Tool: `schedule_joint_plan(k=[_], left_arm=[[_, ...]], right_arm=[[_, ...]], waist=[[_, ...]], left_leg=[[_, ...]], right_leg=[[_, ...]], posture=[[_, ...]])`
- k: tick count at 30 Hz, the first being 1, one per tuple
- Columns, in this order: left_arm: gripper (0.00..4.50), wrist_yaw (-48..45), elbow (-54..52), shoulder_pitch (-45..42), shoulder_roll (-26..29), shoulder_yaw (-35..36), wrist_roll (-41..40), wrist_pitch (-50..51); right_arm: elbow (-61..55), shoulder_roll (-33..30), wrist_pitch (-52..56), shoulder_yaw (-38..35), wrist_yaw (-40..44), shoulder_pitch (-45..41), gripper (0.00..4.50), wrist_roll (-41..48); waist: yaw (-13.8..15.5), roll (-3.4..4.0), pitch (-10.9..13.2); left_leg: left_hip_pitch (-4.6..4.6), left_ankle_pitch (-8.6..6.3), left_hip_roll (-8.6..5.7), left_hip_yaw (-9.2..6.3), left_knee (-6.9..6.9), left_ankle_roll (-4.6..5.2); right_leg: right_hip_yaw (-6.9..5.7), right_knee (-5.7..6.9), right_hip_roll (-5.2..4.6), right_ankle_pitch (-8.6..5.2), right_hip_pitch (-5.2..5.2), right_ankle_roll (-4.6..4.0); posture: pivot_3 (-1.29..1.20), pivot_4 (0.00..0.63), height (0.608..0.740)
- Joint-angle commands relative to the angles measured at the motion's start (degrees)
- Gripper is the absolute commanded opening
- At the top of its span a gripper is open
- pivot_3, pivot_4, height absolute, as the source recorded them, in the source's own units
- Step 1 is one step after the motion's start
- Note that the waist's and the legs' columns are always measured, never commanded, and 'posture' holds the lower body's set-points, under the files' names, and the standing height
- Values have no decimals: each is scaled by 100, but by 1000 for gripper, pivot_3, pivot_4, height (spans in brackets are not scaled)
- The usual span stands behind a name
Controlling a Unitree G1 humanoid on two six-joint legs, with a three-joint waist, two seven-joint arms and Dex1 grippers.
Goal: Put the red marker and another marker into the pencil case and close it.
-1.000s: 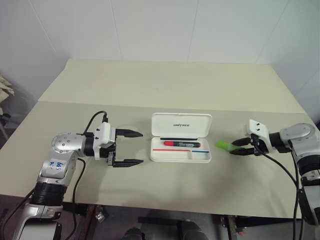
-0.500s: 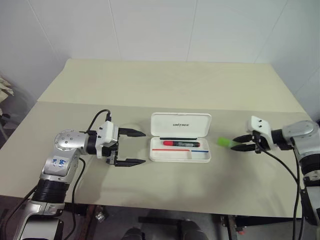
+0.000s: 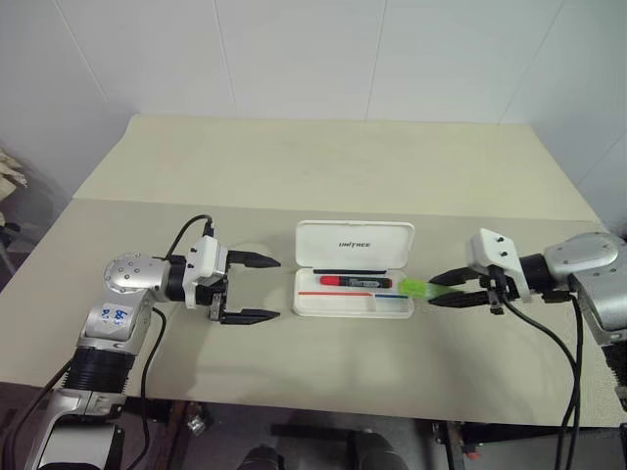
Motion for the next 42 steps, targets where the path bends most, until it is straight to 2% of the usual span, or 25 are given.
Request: schedule_joint_plan(k=[1,15,26,42], left_arm=[[4500,-30,8,-81,49,51,-19,-90],[4500,-160,307,94,302,152,62,-319],[4500,-107,239,335,470,242,15,-312],[4500,52,-166,530,473,318,-59,-85]], right_arm=[[-583,42,411,-81,-299,20,1078,226],[-904,1104,940,1036,-1254,-731,1078,-168],[-746,1763,1207,1654,-1498,-1176,1078,-417],[-70,2098,894,2060,-1466,-1318,1078,-798]], waist=[[4,0,0],[-7,0,0],[-9,0,0],[-28,-1,0]], left_leg=[[0,0,0,0,0,0],[-4,0,0,-1,-8,0],[-6,0,1,-4,-13,0],[-6,0,-1,-4,-17,0]], right_leg=[[0,0,-1,0,0,0],[-5,-11,-2,0,-4,0],[-6,-14,-2,0,-5,-1],[-7,-14,0,0,-9,-1]], posture=[[0,150,740],[0,150,740],[0,150,740],[0,150,740]])
